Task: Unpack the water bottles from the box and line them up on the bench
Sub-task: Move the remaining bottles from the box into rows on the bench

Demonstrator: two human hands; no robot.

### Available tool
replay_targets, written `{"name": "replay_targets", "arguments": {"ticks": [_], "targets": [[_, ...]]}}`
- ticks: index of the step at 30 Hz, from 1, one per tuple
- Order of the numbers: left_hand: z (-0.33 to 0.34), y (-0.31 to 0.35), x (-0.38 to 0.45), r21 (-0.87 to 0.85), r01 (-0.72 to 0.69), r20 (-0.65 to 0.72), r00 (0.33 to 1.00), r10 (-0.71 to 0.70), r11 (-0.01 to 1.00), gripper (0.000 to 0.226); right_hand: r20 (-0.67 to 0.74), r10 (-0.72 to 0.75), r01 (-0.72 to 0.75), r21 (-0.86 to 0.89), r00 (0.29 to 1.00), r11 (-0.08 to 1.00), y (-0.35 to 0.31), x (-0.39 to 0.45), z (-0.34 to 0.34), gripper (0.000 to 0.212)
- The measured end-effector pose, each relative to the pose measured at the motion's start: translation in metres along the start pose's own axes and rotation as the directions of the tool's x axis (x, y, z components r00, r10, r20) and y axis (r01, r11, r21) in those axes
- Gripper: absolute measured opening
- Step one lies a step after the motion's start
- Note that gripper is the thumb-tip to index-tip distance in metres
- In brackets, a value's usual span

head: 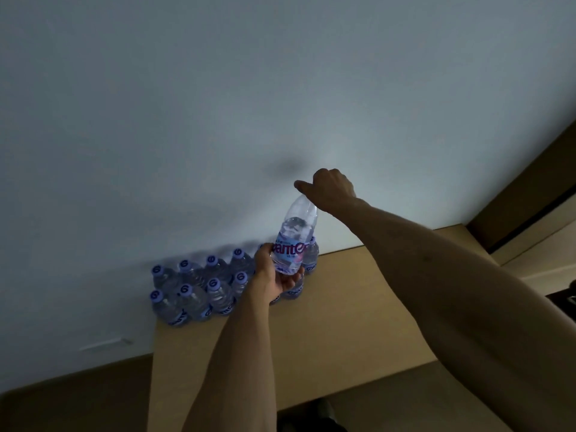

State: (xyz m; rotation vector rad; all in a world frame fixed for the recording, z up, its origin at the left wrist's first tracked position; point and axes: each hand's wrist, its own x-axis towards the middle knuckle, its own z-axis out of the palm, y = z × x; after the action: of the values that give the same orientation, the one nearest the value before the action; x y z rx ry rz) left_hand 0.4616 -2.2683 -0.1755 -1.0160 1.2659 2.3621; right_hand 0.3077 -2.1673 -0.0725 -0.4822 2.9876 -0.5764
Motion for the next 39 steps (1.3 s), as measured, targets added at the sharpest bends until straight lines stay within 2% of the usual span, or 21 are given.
{"name": "replay_targets", "arguments": {"ticks": [3, 6, 11, 14, 15, 16, 18, 20, 22, 23, 26, 29, 34, 37, 39], "targets": [[-0.009, -0.01, 0.002, 0.09, 0.05, 0.005, 0.999, -0.051, 0.995, 0.065, 0.172, -0.018, 0.021, -0.017, 0.985, 1.0, 0.008, 0.007, 0.01, 0.042], [-0.011, -0.016, 0.009, 0.19, 0.119, -0.048, 0.993, -0.112, 0.974, 0.048, 0.302, -0.061, 0.097, -0.105, 0.951, 0.99, 0.016, 0.007, 0.024, 0.035], [0.008, -0.034, 0.022, 0.368, 0.173, -0.121, 0.983, -0.137, 0.914, 0.029, 0.395, -0.133, 0.205, -0.146, 0.909, 0.968, 0.025, 0.009, 0.044, 0.035], [0.024, -0.043, 0.033, 0.551, 0.17, -0.125, 0.985, -0.121, 0.817, 0.019, 0.434, -0.18, 0.271, -0.158, 0.883, 0.949, 0.034, 0.01, 0.047, 0.027], [0.029, -0.044, 0.037, 0.636, 0.146, -0.128, 0.988, -0.083, 0.758, 0.02, 0.443, -0.19, 0.289, -0.167, 0.876, 0.943, 0.038, 0.009, 0.05, 0.026], [0.032, -0.043, 0.041, 0.748, 0.099, -0.126, 0.992, -0.006, 0.656, 0.022, 0.45, -0.194, 0.302, -0.181, 0.872, 0.936, 0.044, 0.008, 0.054, 0.026], [0.036, -0.04, 0.046, 0.946, -0.002, -0.078, 0.969, 0.233, 0.324, 0.027, 0.447, -0.197, 0.316, -0.21, 0.873, 0.925, 0.057, 0.004, 0.064, 0.029], [0.036, -0.035, 0.046, 0.999, -0.028, 0.017, 0.914, 0.406, 0.023, 0.023, 0.421, -0.188, 0.3, -0.219, 0.888, 0.928, 0.07, -0.001, 0.076, 0.031], [0.033, -0.033, 0.047, 0.986, -0.01, 0.09, 0.874, 0.477, -0.167, 0.023, 0.399, -0.157, 0.26, -0.219, 0.903, 0.941, 0.08, -0.005, 0.086, 0.03], [0.03, -0.033, 0.05, 0.98, 0.001, 0.097, 0.869, 0.486, -0.197, 0.024, 0.397, -0.146, 0.249, -0.221, 0.906, 0.943, 0.084, -0.006, 0.092, 0.03], [0.02, -0.035, 0.056, 0.98, 0.06, 0.039, 0.878, 0.476, -0.191, 0.024, 0.403, -0.136, 0.244, -0.229, 0.905, 0.942, 0.091, -0.007, 0.107, 0.031], [0.011, -0.043, 0.061, 0.966, 0.104, 0.013, 0.896, 0.445, -0.236, 0.027, 0.437, -0.113, 0.246, -0.261, 0.892, 0.934, 0.095, -0.006, 0.121, 0.035], [0.004, -0.054, 0.064, 0.969, 0.112, -0.006, 0.903, 0.43, -0.221, 0.037, 0.49, -0.124, 0.292, -0.283, 0.863, 0.914, 0.1, -0.007, 0.147, 0.033], [0.002, -0.057, 0.066, 0.974, 0.106, -0.009, 0.903, 0.429, -0.202, 0.033, 0.497, -0.151, 0.317, -0.269, 0.854, 0.909, 0.093, -0.006, 0.158, 0.038], [0.002, -0.058, 0.067, 0.975, 0.096, 0.001, 0.899, 0.437, -0.2, 0.03, 0.532, -0.113, 0.289, -0.26, 0.839, 0.922, 0.086, -0.002, 0.158, 0.043]]}}
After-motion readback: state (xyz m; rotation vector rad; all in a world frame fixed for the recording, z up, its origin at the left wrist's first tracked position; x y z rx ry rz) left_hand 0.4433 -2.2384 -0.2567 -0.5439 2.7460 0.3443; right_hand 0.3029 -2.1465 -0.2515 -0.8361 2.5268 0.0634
